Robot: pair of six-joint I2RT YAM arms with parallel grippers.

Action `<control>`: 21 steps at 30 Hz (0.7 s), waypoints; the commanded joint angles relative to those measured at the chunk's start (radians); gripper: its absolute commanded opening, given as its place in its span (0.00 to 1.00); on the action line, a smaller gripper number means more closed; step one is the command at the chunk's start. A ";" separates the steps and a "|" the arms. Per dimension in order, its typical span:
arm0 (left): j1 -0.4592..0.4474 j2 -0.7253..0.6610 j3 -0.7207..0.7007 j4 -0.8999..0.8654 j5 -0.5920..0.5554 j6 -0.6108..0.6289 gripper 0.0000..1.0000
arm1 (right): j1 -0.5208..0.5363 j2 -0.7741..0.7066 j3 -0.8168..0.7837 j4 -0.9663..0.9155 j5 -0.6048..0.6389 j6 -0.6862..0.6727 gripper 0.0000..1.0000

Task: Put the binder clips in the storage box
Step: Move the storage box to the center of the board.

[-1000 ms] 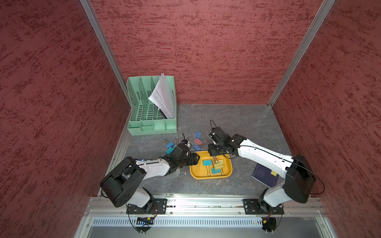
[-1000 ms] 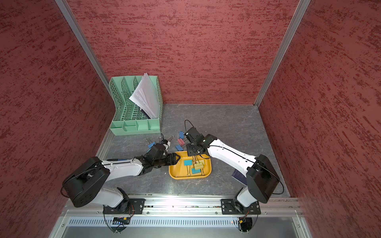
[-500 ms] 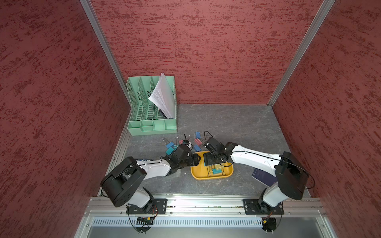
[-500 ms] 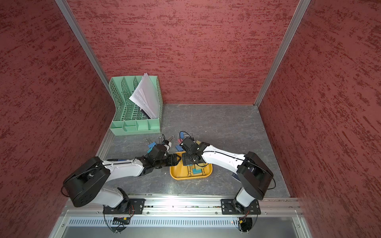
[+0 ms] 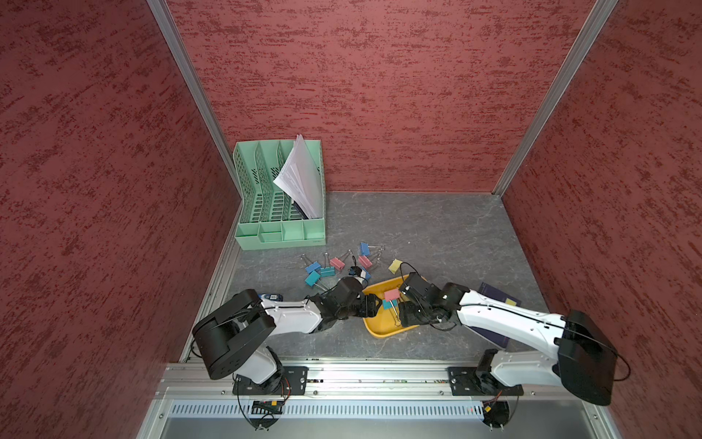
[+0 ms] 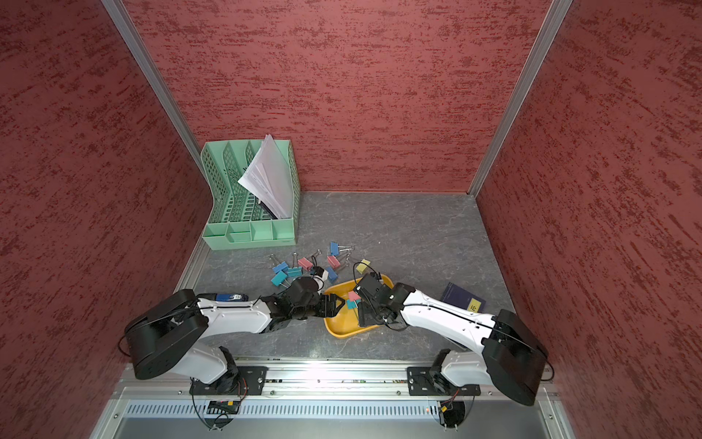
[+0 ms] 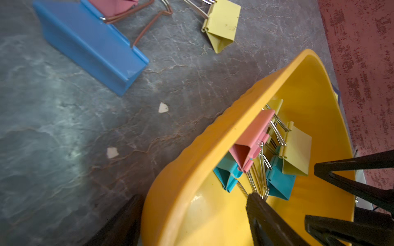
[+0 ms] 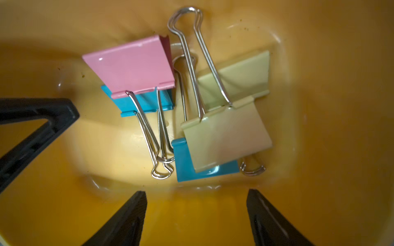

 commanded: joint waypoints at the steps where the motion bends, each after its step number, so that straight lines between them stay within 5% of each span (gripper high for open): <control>1: -0.035 0.078 -0.062 -0.116 0.027 -0.063 0.80 | 0.030 -0.038 -0.016 -0.072 0.014 0.061 0.78; 11: -0.070 0.069 -0.080 -0.111 0.018 -0.094 0.80 | 0.105 -0.181 0.057 -0.252 0.082 0.125 0.84; 21: -0.070 0.103 -0.055 -0.098 0.026 -0.086 0.80 | -0.221 0.202 0.504 -0.169 0.118 -0.435 0.94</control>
